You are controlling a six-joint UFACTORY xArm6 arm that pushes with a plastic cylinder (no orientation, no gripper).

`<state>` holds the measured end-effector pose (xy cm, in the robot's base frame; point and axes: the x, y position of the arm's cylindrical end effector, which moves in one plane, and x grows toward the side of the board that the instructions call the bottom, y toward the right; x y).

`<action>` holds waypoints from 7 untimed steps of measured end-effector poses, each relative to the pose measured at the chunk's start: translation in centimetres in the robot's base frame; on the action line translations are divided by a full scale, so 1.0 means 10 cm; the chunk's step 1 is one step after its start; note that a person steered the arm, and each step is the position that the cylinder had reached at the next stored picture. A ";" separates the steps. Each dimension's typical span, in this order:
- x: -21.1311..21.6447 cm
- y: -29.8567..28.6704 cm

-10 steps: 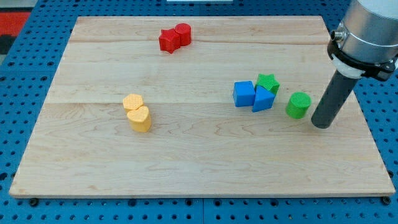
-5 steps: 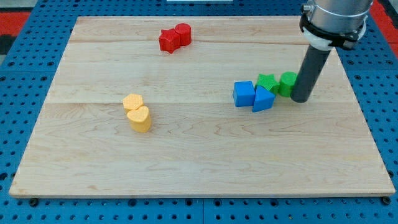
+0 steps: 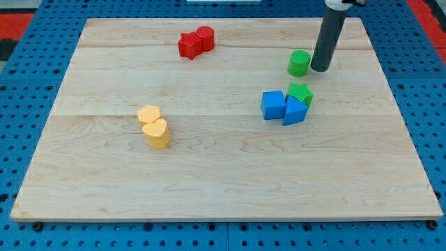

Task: Slide green circle towards the top right

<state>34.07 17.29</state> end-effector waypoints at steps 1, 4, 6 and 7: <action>0.20 -0.05; -0.10 -0.18; 0.01 -0.47; -0.17 -0.50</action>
<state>32.35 12.32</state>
